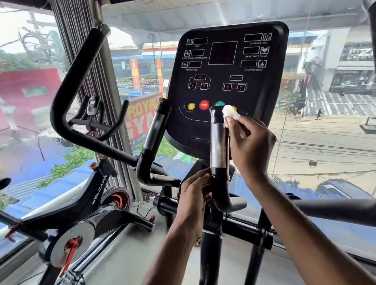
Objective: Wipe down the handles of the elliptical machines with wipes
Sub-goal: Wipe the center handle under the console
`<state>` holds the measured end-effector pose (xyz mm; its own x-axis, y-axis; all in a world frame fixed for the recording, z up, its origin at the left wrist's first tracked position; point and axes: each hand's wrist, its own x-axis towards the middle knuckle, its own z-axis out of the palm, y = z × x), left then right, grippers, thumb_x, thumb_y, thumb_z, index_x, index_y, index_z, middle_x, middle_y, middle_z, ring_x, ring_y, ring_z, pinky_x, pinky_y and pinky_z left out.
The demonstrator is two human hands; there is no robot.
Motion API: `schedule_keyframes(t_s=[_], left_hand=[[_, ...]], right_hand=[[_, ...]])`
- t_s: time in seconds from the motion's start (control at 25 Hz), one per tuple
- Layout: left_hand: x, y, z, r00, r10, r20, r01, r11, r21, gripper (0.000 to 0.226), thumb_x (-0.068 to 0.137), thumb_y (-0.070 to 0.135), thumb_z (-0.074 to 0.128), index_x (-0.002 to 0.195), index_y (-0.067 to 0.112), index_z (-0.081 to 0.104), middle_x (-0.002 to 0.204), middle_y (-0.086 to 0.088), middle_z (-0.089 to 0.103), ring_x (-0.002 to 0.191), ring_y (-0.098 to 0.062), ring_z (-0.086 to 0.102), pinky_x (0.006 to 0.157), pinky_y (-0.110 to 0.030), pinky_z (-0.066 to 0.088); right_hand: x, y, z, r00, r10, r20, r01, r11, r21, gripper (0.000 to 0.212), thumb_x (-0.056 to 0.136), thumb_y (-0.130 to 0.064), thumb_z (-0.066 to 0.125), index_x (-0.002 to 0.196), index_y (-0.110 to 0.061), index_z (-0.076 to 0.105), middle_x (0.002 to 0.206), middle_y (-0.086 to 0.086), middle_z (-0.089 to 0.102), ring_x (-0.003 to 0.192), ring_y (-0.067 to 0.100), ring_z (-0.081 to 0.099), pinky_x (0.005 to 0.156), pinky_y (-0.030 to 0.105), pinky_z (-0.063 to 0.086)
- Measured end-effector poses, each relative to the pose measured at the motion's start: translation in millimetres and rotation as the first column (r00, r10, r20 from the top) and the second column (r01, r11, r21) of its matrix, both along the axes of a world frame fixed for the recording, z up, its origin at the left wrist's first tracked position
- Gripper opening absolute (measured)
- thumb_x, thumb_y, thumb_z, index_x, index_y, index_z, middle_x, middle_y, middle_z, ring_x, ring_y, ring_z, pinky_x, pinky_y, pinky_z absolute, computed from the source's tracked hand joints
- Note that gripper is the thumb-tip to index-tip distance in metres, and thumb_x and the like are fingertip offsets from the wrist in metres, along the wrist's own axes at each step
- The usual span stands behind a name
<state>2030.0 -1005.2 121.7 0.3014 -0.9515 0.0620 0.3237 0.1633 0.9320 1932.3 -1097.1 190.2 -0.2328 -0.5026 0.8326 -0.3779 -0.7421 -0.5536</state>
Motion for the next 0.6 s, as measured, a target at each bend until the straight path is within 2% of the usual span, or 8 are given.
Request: schedule_keyframes(t_s=[0.08, 0.12, 0.2, 0.28, 0.32, 0.4, 0.52, 0.6], left_hand=[[-1.8, 0.9, 0.6, 1.000, -0.013, 0.000, 0.013, 1.000, 0.004, 0.047, 0.102, 0.005, 0.046, 0.084, 0.025, 0.084, 0.093, -0.004, 0.080, 0.087, -0.017, 0.072, 0.085, -0.031, 0.048], [-2.3, 0.5, -0.1, 1.000, -0.020, -0.006, 0.020, 1.000, 0.002, 0.046, 0.101, 0.005, 0.046, 0.084, 0.025, 0.084, 0.092, -0.003, 0.080, 0.085, -0.016, 0.071, 0.083, -0.030, 0.047], [-1.4, -0.6, -1.9, 0.999, -0.016, -0.035, 0.016, 1.000, -0.004, 0.040, 0.100, 0.006, 0.048, 0.087, 0.020, 0.083, 0.095, -0.007, 0.079, 0.087, -0.019, 0.070, 0.084, -0.032, 0.046], [-0.8, -2.3, -3.2, 0.999, 0.001, -0.051, -0.001, 1.000, 0.002, 0.035, 0.100, 0.005, 0.049, 0.092, 0.016, 0.081, 0.098, -0.011, 0.078, 0.089, -0.020, 0.070, 0.082, -0.031, 0.048], [-1.5, -1.8, -2.6, 0.999, 0.008, -0.047, -0.008, 1.000, 0.003, 0.033, 0.100, 0.004, 0.049, 0.094, 0.014, 0.080, 0.098, -0.010, 0.078, 0.088, -0.018, 0.070, 0.081, -0.029, 0.048], [-1.8, -0.7, -4.9, 0.999, 0.031, -0.025, -0.031, 1.000, 0.007, 0.033, 0.100, 0.004, 0.048, 0.093, 0.014, 0.079, 0.094, -0.005, 0.079, 0.084, -0.012, 0.072, 0.082, -0.028, 0.049], [0.8, 4.2, -11.1, 0.998, 0.052, 0.018, -0.053, 0.997, 0.053, 0.036, 0.100, 0.007, 0.049, 0.087, 0.020, 0.080, 0.091, 0.002, 0.079, 0.084, -0.009, 0.071, 0.093, -0.036, 0.045], [2.5, 7.9, -15.7, 0.999, 0.045, 0.028, -0.047, 0.997, 0.058, 0.040, 0.100, 0.005, 0.047, 0.084, 0.022, 0.080, 0.090, 0.002, 0.079, 0.081, -0.007, 0.071, 0.095, -0.039, 0.044]], right_hand=[[-1.4, -2.3, 0.9, 0.989, 0.080, 0.125, -0.101, 0.980, 0.173, 0.022, 0.096, -0.028, 0.073, 0.089, -0.009, 0.081, 0.059, -0.019, 0.061, 0.060, -0.014, 0.052, 0.065, 0.017, 0.039], [-1.1, -1.1, 3.1, 0.990, 0.089, 0.106, -0.106, 0.979, 0.175, 0.021, 0.096, -0.028, 0.073, 0.091, -0.009, 0.082, 0.063, -0.021, 0.063, 0.063, -0.016, 0.053, 0.067, 0.019, 0.041], [1.0, 5.9, 3.1, 0.996, 0.056, -0.069, -0.057, 0.998, -0.005, 0.015, 0.096, -0.022, 0.073, 0.100, -0.011, 0.082, 0.092, -0.014, 0.070, 0.086, -0.009, 0.061, 0.081, 0.017, 0.047], [1.7, 6.6, 4.7, 0.966, 0.003, -0.258, -0.046, 0.986, -0.161, 0.018, 0.096, -0.017, 0.070, 0.108, -0.008, 0.080, 0.111, 0.000, 0.070, 0.103, 0.013, 0.065, 0.094, 0.023, 0.052], [1.1, 6.0, 7.5, 0.953, -0.020, -0.302, -0.034, 0.984, -0.173, 0.020, 0.096, -0.017, 0.069, 0.110, -0.007, 0.079, 0.114, 0.004, 0.068, 0.105, 0.020, 0.065, 0.095, 0.028, 0.053], [-0.2, 6.7, 6.6, 0.905, -0.054, -0.422, -0.033, 0.980, -0.197, 0.016, 0.095, -0.015, 0.070, 0.106, -0.007, 0.079, 0.114, 0.005, 0.067, 0.105, 0.025, 0.061, 0.093, 0.028, 0.052], [-3.5, 17.7, -7.1, 0.720, -0.107, -0.686, -0.131, 0.949, -0.285, 0.004, 0.091, -0.007, 0.076, 0.089, -0.004, 0.078, 0.104, 0.005, 0.067, 0.100, 0.026, 0.056, 0.086, 0.031, 0.055], [-8.2, 25.9, -14.9, 0.713, -0.089, -0.695, -0.136, 0.956, -0.262, 0.002, 0.090, -0.006, 0.077, 0.090, -0.004, 0.078, 0.103, 0.005, 0.067, 0.099, 0.025, 0.055, 0.085, 0.031, 0.056]])
